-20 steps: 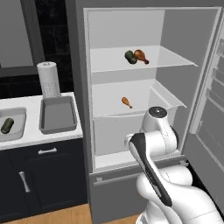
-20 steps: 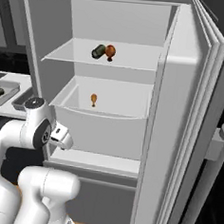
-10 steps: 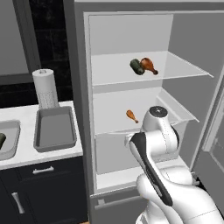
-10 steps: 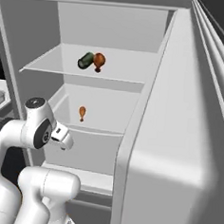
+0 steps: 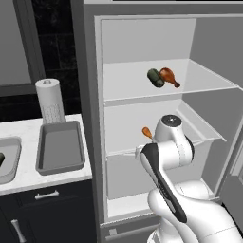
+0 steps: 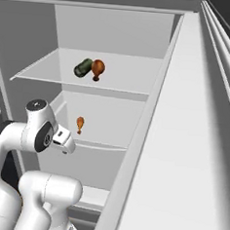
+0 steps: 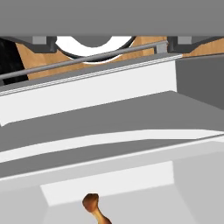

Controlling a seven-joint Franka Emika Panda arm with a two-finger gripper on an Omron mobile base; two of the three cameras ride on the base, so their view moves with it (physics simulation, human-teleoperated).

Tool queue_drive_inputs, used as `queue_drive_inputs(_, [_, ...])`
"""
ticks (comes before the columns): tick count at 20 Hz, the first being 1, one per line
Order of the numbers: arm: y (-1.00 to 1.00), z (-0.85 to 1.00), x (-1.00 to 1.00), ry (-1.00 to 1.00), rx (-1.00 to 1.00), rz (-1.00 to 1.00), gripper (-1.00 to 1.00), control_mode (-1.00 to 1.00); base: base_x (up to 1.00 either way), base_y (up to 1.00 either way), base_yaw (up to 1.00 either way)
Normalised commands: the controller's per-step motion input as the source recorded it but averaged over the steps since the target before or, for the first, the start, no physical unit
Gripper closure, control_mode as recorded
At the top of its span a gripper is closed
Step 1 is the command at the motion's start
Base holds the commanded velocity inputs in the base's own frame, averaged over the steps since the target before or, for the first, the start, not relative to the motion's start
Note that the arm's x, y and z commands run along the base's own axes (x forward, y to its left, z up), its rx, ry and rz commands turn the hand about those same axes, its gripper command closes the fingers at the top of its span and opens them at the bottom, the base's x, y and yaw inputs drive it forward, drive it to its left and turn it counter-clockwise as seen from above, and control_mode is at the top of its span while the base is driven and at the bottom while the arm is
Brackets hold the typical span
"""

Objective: Place one cucumber and one chicken drumstick in each tupperware on the nearby counter, to pack two identical lunches.

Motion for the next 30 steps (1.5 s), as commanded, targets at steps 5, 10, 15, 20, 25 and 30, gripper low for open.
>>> queue_drive_inputs(5, [0.00,0.00,0.00,0.00,0.00,0.00,-1.00,1.00,0.65,0.00,0.00])
queue_drive_inputs(10, [0.00,0.00,0.00,0.00,0.00,0.00,-1.00,1.00,0.54,-0.03,0.00])
queue_drive_inputs(15, [-0.01,0.02,-0.02,-0.03,0.00,-0.02,-1.00,-1.00,0.24,-0.03,-0.02])
queue_drive_inputs(20, [-0.10,0.25,-0.37,-0.20,0.00,-0.10,-1.00,-1.00,0.00,0.00,0.00])
queue_drive_inputs(25, [-0.16,0.50,-0.48,-0.25,0.00,-0.07,-1.00,-1.00,0.00,0.00,0.00])
queue_drive_inputs(30, [-0.22,0.56,-0.72,-0.21,0.00,-0.01,-1.00,-1.00,0.00,0.00,0.00])
